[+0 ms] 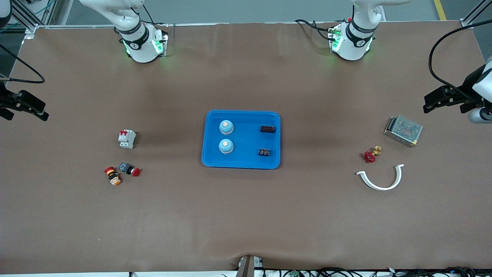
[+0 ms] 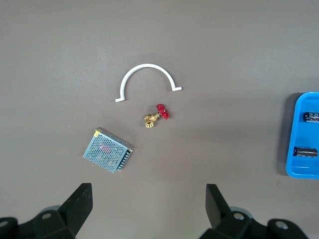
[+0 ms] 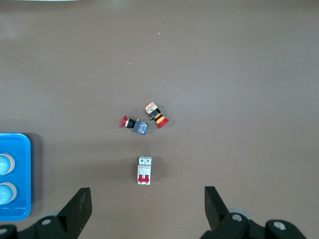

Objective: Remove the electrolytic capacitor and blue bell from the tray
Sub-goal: 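Move both grippers from rest toward the blue tray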

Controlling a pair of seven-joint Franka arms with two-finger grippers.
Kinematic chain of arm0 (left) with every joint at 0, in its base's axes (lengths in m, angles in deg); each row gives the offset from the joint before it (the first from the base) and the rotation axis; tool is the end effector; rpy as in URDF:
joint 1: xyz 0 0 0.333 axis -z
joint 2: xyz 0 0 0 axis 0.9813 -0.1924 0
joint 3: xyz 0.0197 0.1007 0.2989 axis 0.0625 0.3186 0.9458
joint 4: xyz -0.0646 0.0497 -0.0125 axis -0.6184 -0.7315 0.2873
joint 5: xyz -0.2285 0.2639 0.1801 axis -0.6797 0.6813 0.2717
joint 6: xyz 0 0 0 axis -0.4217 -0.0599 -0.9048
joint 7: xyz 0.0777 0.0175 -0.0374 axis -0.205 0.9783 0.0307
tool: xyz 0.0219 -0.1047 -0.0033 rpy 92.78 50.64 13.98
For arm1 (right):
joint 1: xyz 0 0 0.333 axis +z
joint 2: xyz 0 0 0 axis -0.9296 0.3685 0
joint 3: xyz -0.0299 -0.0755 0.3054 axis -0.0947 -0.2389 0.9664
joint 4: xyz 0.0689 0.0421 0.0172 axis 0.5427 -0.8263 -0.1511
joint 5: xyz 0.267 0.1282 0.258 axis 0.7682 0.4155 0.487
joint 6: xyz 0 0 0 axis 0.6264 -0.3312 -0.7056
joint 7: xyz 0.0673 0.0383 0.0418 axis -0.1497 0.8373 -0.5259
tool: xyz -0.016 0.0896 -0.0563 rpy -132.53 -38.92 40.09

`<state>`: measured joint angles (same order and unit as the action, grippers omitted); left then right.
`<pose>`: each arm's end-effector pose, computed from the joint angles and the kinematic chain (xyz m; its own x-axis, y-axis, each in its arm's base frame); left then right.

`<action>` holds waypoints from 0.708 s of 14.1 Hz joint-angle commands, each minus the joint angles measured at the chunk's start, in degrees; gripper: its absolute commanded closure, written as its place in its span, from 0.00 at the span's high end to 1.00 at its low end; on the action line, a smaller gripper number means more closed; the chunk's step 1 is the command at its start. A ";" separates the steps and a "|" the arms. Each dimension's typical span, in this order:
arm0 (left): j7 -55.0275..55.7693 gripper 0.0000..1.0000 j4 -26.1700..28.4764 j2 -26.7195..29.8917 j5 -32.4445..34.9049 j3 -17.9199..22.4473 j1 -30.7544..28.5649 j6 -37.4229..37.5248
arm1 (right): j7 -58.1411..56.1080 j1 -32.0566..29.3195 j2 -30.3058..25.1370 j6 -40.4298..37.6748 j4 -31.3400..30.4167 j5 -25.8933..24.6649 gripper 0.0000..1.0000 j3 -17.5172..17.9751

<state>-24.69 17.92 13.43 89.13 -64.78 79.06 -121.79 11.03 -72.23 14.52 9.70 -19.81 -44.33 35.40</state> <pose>0.5777 -0.0226 0.6270 0.9992 -0.0308 -0.0270 -0.0315 -0.9992 -0.0256 0.5647 -0.0447 0.6215 0.9935 -0.0302 0.1094 -0.0317 -0.9994 0.0120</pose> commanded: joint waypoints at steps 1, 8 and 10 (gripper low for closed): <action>-1.28 1.00 -0.08 0.33 1.30 -0.16 0.02 0.69 | -0.26 0.25 0.11 -0.90 0.94 -0.13 1.00 -0.09; -0.31 1.00 0.00 0.41 0.42 -0.95 0.02 0.07 | -0.17 0.33 0.20 -0.90 0.77 -0.39 1.00 -0.09; -0.40 1.00 1.22 0.42 0.24 -0.95 -0.16 -0.54 | 0.01 0.42 0.29 -0.90 0.68 -0.39 1.00 -0.01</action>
<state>-24.69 18.02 13.44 89.13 -65.40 79.16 -121.82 11.03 -72.20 14.52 9.50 -19.81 -44.33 35.42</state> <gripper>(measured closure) 0.000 0.000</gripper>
